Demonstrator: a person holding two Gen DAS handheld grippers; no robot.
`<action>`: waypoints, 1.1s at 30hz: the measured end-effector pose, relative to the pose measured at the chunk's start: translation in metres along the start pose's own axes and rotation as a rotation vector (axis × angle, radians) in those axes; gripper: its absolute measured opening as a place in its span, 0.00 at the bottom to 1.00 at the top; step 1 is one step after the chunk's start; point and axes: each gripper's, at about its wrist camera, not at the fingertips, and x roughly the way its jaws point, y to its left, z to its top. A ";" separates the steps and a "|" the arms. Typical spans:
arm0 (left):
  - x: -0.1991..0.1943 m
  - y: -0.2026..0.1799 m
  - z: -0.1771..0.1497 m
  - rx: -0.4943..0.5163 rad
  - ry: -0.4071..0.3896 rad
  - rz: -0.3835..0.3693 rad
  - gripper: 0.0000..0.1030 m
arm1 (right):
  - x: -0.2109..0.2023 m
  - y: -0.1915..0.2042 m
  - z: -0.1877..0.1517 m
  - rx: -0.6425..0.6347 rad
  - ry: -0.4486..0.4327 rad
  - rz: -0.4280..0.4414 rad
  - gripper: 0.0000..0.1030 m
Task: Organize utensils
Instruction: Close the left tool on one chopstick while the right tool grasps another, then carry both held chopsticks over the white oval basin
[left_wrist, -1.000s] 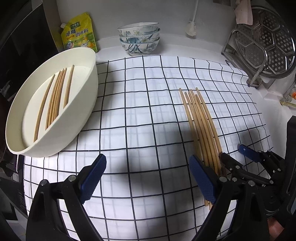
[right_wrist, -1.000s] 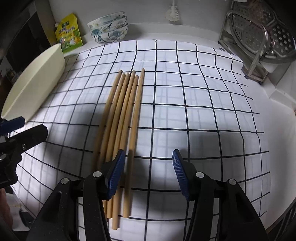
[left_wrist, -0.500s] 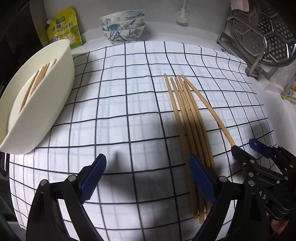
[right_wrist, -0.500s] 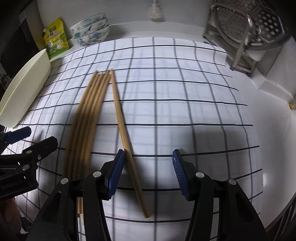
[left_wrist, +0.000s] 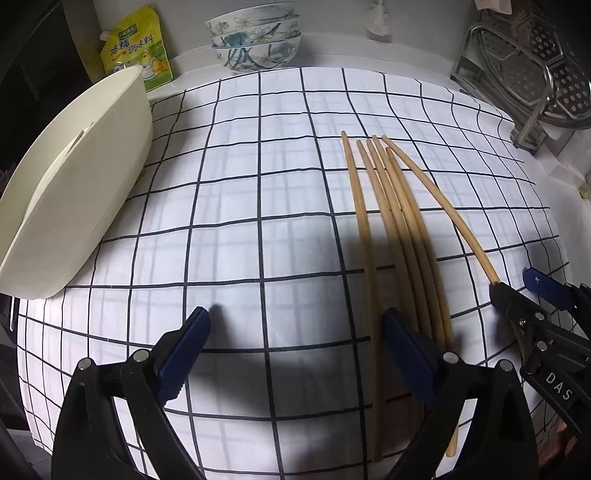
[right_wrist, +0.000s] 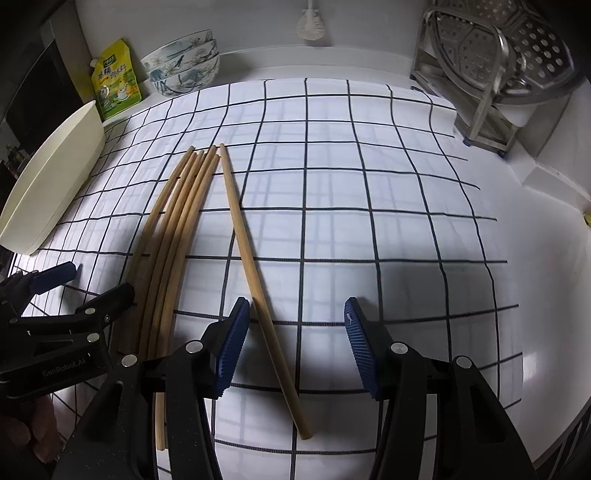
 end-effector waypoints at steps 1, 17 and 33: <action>0.000 0.000 0.001 0.000 -0.001 0.003 0.89 | 0.001 0.001 0.001 -0.006 -0.002 -0.001 0.50; -0.008 -0.008 0.016 0.057 0.014 -0.101 0.07 | 0.002 0.017 0.015 -0.016 0.004 0.110 0.06; -0.103 0.090 0.062 -0.023 -0.229 -0.054 0.07 | -0.071 0.095 0.087 -0.047 -0.174 0.228 0.06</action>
